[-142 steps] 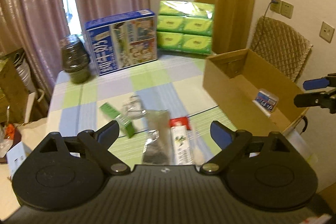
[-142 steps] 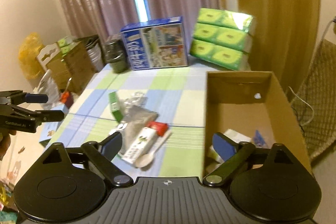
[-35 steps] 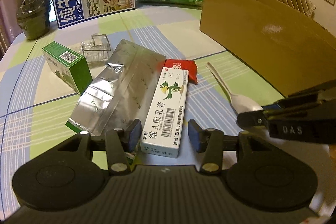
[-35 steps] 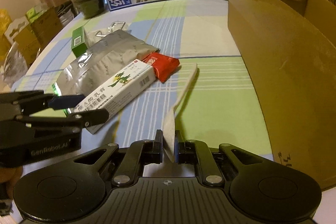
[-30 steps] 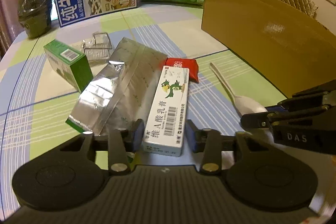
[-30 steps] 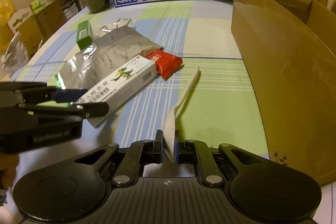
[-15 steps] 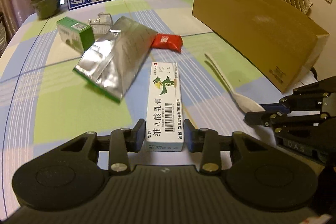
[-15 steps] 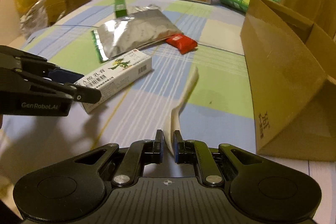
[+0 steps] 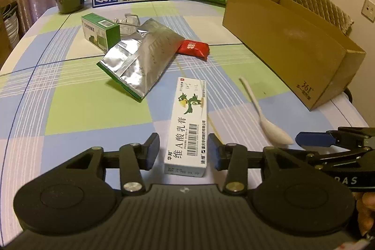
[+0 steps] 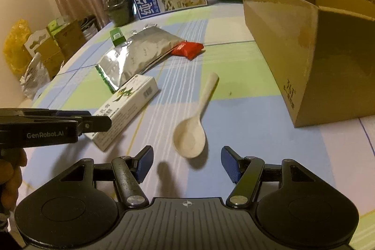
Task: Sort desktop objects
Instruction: 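Lift the ointment box and spoon, holding both tools closed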
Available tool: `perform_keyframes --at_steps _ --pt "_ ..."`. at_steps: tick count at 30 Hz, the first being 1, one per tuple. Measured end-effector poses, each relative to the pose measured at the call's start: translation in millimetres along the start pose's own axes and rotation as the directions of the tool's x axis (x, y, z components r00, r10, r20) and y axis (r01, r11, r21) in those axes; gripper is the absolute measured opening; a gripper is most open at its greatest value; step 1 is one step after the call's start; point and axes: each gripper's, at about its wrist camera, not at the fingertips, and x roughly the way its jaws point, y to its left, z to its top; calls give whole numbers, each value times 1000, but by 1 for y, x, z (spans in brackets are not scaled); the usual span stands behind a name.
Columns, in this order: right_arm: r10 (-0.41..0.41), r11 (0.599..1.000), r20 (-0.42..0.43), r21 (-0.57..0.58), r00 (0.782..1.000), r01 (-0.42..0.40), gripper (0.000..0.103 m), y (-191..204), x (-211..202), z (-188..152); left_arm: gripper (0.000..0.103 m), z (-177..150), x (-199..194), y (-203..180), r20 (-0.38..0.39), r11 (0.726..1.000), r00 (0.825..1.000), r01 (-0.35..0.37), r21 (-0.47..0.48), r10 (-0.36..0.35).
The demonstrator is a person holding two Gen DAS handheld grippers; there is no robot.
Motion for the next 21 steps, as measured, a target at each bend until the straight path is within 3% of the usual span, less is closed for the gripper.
perform_keyframes --at_steps 11,17,21 --pt "-73 996 58 -39 996 75 61 15 12 -6 41 2 15 0 -18 1000 1000 2 -8 -2" --pt "-105 992 77 -61 992 109 46 18 17 -5 41 4 20 -1 -19 1000 1000 -2 -1 2" --pt "-124 988 79 -82 989 131 27 17 16 -5 41 5 23 -2 -22 1000 1000 -8 7 8"
